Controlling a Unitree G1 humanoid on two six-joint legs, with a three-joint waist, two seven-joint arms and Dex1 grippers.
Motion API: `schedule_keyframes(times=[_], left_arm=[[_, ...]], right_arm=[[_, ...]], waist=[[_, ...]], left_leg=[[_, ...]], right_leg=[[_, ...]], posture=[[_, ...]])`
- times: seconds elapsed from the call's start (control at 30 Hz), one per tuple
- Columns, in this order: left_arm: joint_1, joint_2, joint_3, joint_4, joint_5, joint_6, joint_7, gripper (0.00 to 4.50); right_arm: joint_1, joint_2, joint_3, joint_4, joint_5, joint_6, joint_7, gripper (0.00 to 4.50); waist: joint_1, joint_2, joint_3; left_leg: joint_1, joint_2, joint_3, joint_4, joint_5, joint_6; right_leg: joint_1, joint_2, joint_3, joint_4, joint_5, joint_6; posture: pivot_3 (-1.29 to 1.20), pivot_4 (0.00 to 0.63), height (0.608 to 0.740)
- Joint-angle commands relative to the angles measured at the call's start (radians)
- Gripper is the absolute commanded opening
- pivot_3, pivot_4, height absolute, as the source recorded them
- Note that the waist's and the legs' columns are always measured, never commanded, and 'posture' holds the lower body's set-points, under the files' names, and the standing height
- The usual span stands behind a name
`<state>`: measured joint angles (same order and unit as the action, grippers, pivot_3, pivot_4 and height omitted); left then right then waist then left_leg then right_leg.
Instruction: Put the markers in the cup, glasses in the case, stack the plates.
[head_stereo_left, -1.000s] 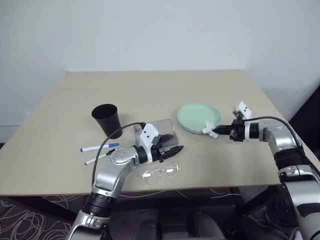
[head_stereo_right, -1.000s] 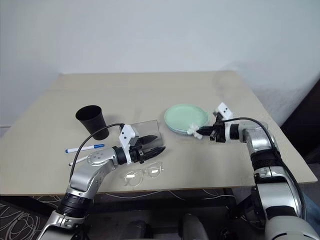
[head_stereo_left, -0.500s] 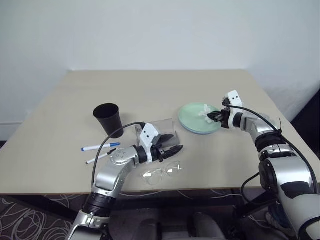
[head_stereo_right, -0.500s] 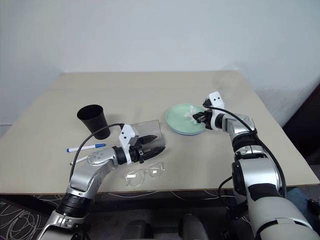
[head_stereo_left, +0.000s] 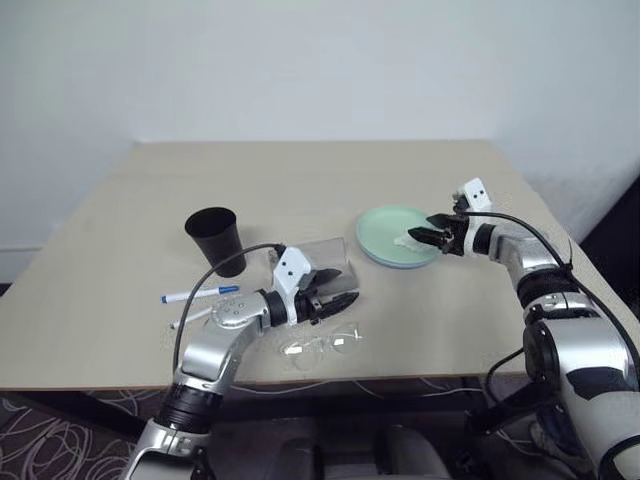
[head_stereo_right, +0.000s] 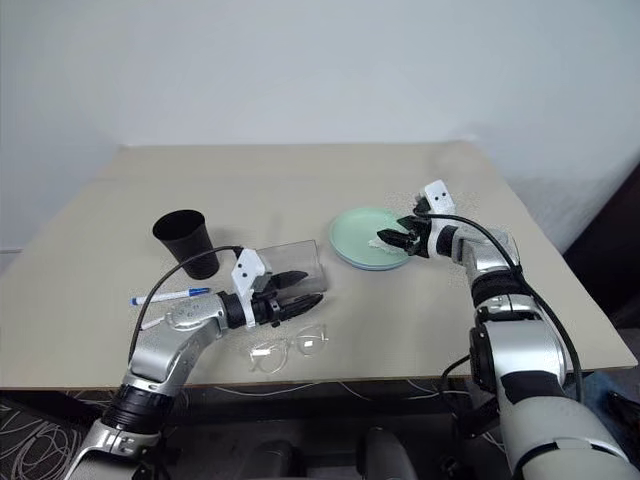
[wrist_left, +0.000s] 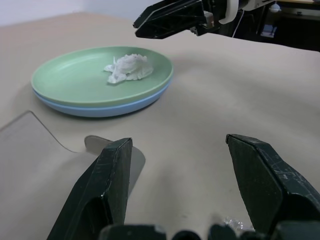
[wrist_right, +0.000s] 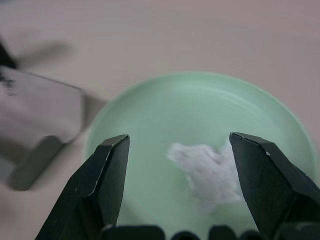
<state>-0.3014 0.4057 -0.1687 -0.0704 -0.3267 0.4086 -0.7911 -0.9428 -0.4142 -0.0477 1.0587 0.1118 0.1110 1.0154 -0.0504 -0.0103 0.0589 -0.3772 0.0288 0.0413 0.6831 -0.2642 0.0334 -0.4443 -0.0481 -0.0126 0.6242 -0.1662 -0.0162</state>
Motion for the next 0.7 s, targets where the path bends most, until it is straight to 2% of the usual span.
schedule_keyframes(times=[0.03, 0.17, 0.37, 0.7], left_arm=[[-0.062, 0.055, 0.027, 0.007, -0.01, -0.004, -0.073, 3.16], [-0.118, 0.139, 0.017, 0.053, -0.015, 0.017, -0.181, 3.16], [-0.181, 0.252, -0.069, 0.071, 0.012, 0.067, -0.369, 3.16], [-0.28, 0.3, -0.199, 0.123, 0.078, 0.092, -0.543, 3.16]], right_arm=[[0.079, -0.026, 0.003, -0.168, 0.051, -0.03, 0.149, 3.46], [0.207, -0.039, 0.04, -0.351, 0.082, 0.004, 0.275, 3.46], [0.345, -0.028, 0.108, -0.509, 0.073, -0.017, 0.33, 3.46], [0.421, 0.007, 0.162, -0.591, 0.074, -0.059, 0.302, 3.46]], waist=[[0.0, 0.0, 0.0], [0.0, 0.0, 0.0], [-0.002, 0.0, 0.0], [0.003, 0.0, 0.0]], left_leg=[[0.0, 0.0, 0.0, 0.0, 0.0, 0.0], [0.0, 0.0, 0.0, 0.0, 0.0, 0.0], [0.001, 0.001, 0.0, 0.0, 0.0, 0.0], [0.001, 0.0, 0.0, 0.001, 0.0, 0.0]], right_leg=[[0.0, 0.0, 0.0, 0.0, 0.0, 0.0], [0.0, 0.0, 0.0, 0.0, 0.0, 0.0], [0.0, 0.0, 0.0, 0.001, 0.0, 0.0], [0.0, 0.0, 0.0, 0.0, 0.0, 0.0]], posture=[[0.0, 0.0, 0.721], [0.0, 0.0, 0.721], [0.0, 0.0, 0.721], [0.0, 0.0, 0.721]])
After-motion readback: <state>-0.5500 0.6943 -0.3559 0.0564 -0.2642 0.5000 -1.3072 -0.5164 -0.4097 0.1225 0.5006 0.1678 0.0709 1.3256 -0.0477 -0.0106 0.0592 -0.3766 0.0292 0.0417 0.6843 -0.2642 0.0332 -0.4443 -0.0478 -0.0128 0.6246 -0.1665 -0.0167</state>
